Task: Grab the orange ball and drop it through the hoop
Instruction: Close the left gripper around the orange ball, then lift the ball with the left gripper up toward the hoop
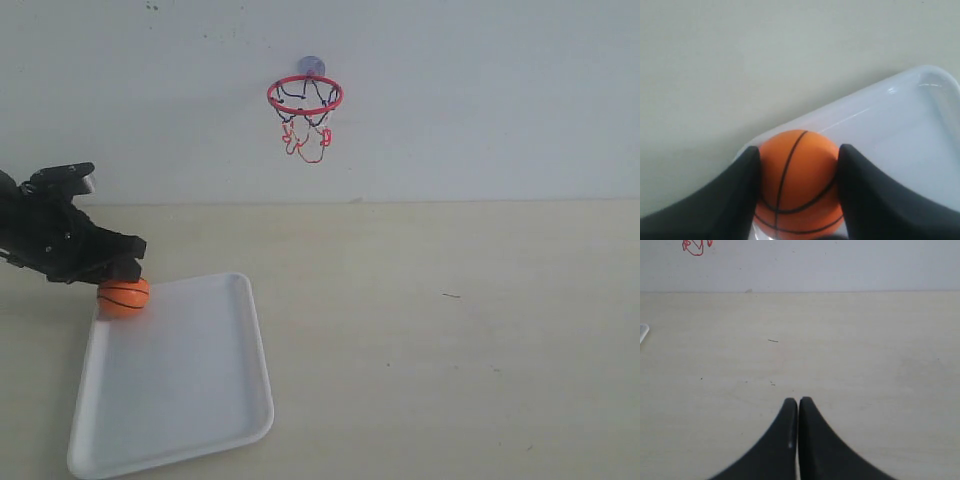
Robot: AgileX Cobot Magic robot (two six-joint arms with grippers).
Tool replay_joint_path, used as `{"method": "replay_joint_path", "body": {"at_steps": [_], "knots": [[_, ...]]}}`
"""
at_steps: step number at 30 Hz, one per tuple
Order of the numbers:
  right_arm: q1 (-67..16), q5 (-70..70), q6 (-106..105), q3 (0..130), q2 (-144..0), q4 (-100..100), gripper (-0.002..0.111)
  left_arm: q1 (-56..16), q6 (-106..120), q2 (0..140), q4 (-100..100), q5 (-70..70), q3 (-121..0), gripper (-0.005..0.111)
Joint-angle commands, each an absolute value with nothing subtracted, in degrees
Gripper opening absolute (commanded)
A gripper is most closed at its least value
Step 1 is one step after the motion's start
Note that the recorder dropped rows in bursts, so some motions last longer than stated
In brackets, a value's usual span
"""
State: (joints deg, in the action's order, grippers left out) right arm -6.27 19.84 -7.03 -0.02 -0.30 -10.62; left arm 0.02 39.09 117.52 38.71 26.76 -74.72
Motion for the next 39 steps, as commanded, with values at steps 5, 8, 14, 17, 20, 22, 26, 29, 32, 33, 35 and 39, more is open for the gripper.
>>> {"method": "replay_joint_path", "body": {"at_steps": [5, 8, 14, 17, 20, 22, 26, 29, 32, 33, 35, 39], "knots": [[-6.40, 19.27, -7.43, 0.00, 0.00, -10.17, 0.000, -0.05, 39.22, 117.31, 39.23, 26.74, -75.07, 0.004], [-6.40, 19.27, -7.43, 0.00, 0.00, -10.17, 0.000, -0.05, 38.36, 117.31, 39.23, 26.58, -75.35, 0.004], [-6.40, 19.27, -7.43, 0.00, 0.00, -10.17, 0.000, -0.05, 38.63, 115.35, 39.98, 30.05, -76.54, 0.004], [-6.40, 19.75, -7.43, 0.00, 0.00, -10.17, 0.000, -0.05, 38.64, 113.38, 40.05, 29.95, -76.70, 0.004], [-6.40, 19.75, -7.43, 0.00, 0.00, -10.17, 0.000, -0.25, 38.86, 112.26, 42.68, 28.71, -76.70, 0.004], [-6.40, 19.75, -7.43, 0.00, 0.00, -10.17, 0.000, -0.91, 43.45, 112.04, 50.14, 27.55, -76.70, 0.004], [-6.40, 19.75, -7.43, 0.00, 0.00, -10.17, 0.000, -3.49, 69.43, 112.04, 76.37, 26.98, -76.70, 0.004], [-6.40, 19.75, -7.43, 0.00, 0.00, -10.17, 0.000, -6.38, 93.15, 112.04, 99.95, 22.23, -77.45, 0.004], [-6.40, 19.75, -7.43, 0.00, 0.00, -10.17, 0.000, -7.71, 102.44, 112.91, 99.95, 22.45, -82.26, 0.004], [-6.40, 19.75, -7.43, 0.00, 0.00, -10.17, 0.000, -8.04, 102.44, 113.23, 99.95, 22.68, -83.95, 0.004], [-6.40, 19.75, -7.43, 0.00, 0.00, -10.17, 0.000, -8.52, 102.44, 114.13, 99.95, 21.87, -88.60, 0.004], [-6.40, 19.75, -7.43, 0.00, 0.00, -10.17, 0.000, -8.61, 102.31, 116.76, 99.95, 22.01, -97.71, 0.004]]}}
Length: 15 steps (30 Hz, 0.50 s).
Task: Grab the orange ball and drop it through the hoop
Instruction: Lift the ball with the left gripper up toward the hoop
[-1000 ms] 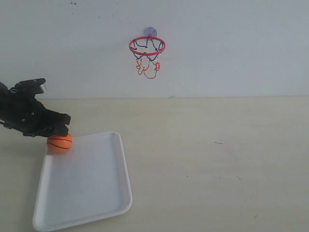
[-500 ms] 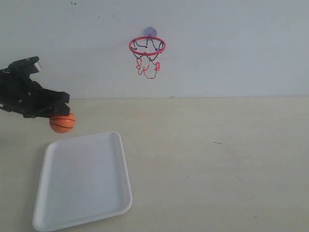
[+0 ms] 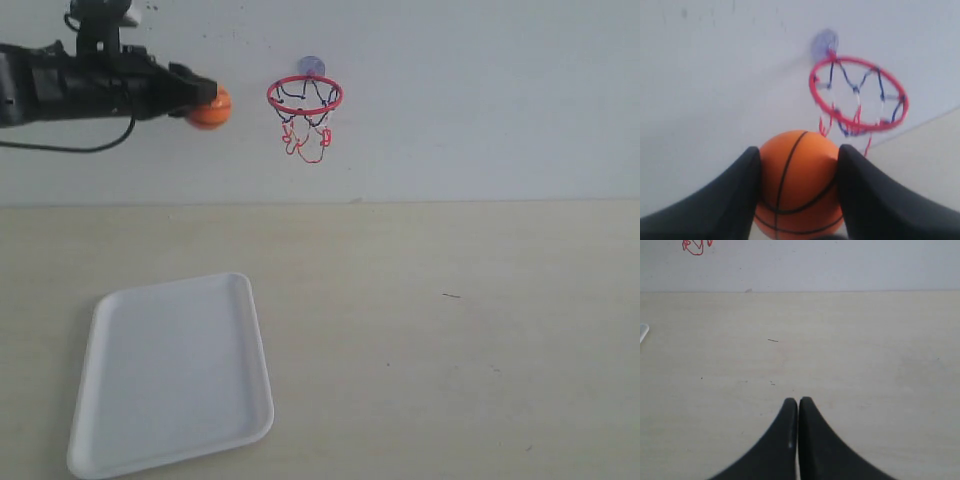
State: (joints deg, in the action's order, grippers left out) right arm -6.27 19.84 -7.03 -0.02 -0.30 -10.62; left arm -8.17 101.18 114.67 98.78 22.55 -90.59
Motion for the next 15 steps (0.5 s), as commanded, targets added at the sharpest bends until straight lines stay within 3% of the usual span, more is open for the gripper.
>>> {"method": "replay_joint_path", "body": {"at_steps": [1, 15], "knots": [[-6.40, 19.75, -7.43, 0.00, 0.00, -10.17, 0.000, -8.39, 101.19, 117.79, 99.95, 22.01, -99.88, 0.004], [-6.40, 19.75, -7.43, 0.00, 0.00, -10.17, 0.000, -8.55, 79.28, 134.78, 99.95, 32.11, -125.32, 0.004]]}}
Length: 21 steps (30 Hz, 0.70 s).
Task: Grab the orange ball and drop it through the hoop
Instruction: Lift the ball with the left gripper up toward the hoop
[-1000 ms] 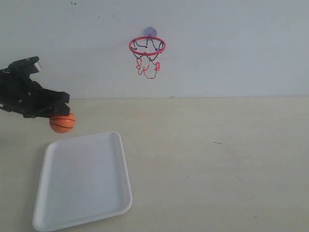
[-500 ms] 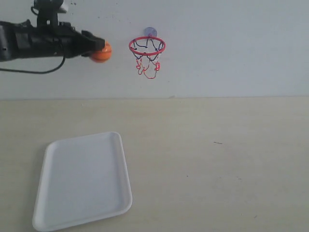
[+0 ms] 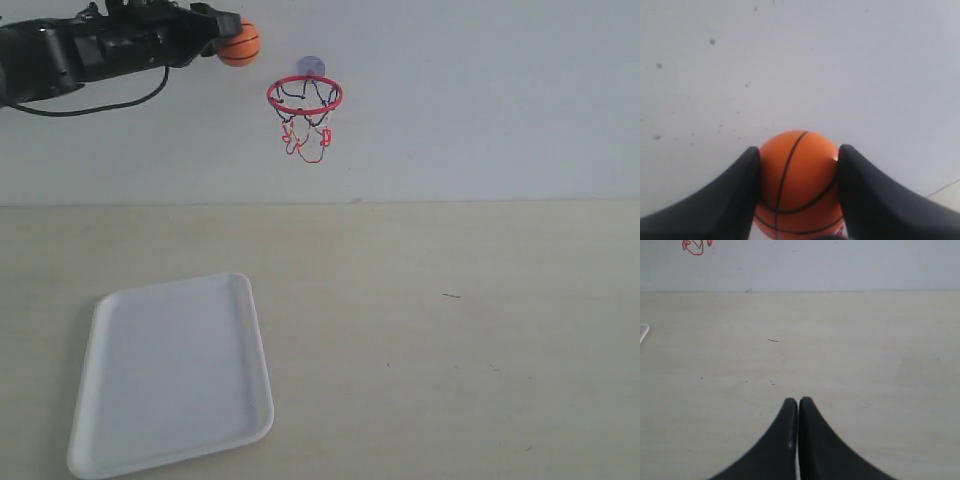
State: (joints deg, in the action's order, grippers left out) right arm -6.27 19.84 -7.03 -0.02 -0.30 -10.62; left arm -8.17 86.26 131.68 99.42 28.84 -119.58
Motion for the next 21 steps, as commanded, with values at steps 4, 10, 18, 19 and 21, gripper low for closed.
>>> {"method": "replay_joint_path", "body": {"at_steps": [4, 10, 18, 19, 21], "knots": [[-6.40, 19.75, -7.43, 0.00, 0.00, -10.17, 0.000, -8.55, 75.17, 138.75, 99.95, 36.46, -130.34, 0.004], [-6.40, 19.75, -7.43, 0.00, 0.00, -10.17, 0.000, -8.67, 69.70, 143.29, 99.95, 40.31, -136.39, 0.004], [-6.40, 19.75, -7.43, 0.00, 0.00, -10.17, 0.000, -8.67, 68.94, 143.97, 99.75, 45.13, -137.25, 0.004], [-6.40, 19.75, -7.43, 0.00, 0.00, -10.17, 0.000, -8.67, 68.94, 143.97, 99.23, 45.25, -137.25, 0.004], [-6.40, 19.75, -7.43, 0.00, 0.00, -10.17, 0.000, -8.67, 68.94, 143.97, 97.94, 46.05, -137.25, 0.004]]}}
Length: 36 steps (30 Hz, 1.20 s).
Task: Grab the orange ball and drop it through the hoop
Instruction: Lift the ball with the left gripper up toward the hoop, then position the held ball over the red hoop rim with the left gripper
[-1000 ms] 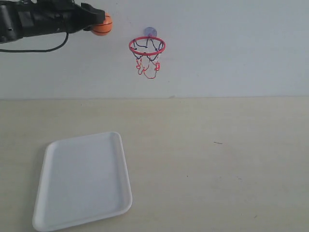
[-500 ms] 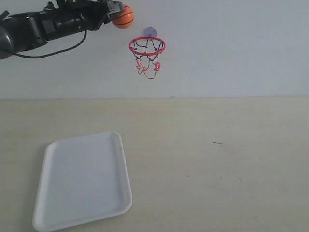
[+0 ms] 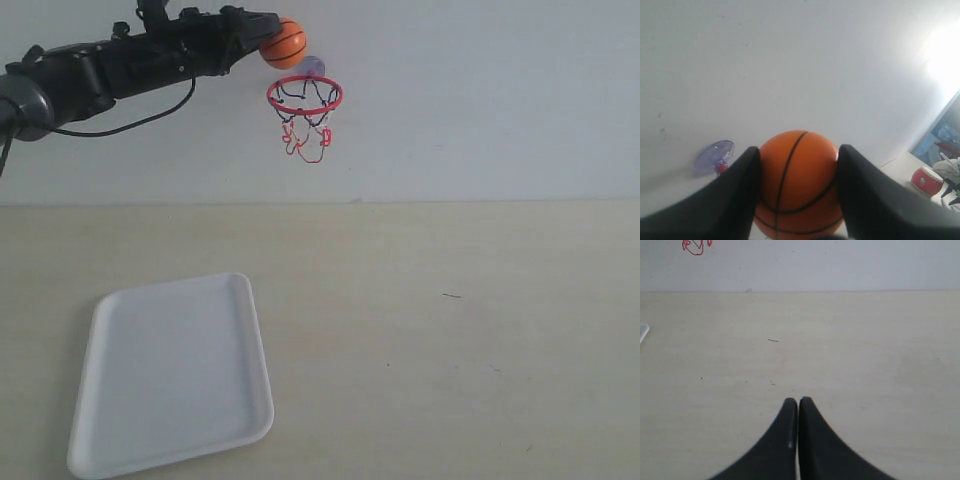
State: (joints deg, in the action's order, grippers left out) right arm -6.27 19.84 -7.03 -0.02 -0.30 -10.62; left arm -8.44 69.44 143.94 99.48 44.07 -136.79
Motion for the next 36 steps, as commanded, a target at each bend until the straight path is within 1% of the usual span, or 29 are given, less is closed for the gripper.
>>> {"method": "replay_joint_path", "body": {"at_steps": [1, 7, 21, 29, 33, 36], "knots": [[-6.40, 19.75, -7.43, 0.00, 0.00, -10.17, 0.000, -8.91, 68.94, 143.97, 97.28, 46.52, -137.25, 0.004], [-6.40, 19.75, -7.43, 0.00, 0.00, -10.17, 0.000, -9.35, 68.94, 144.07, 93.09, 43.94, -137.34, 0.004], [-6.40, 19.75, -7.43, 0.00, 0.00, -10.17, 0.000, -9.35, 69.28, 144.34, 88.67, 44.53, -137.34, 0.004], [-6.40, 19.75, -7.43, 0.00, 0.00, -10.17, 0.000, -9.35, 68.64, 144.34, 92.29, 37.64, -137.34, 0.004], [-6.40, 19.15, -7.43, 0.00, 0.00, -10.17, 0.000, -9.35, 69.22, 145.19, 92.29, 43.75, -137.34, 0.004], [-6.40, 19.15, -7.43, 0.00, 0.00, -10.17, 0.000, -9.35, 69.22, 146.37, 92.66, 44.61, -137.34, 0.004]]}}
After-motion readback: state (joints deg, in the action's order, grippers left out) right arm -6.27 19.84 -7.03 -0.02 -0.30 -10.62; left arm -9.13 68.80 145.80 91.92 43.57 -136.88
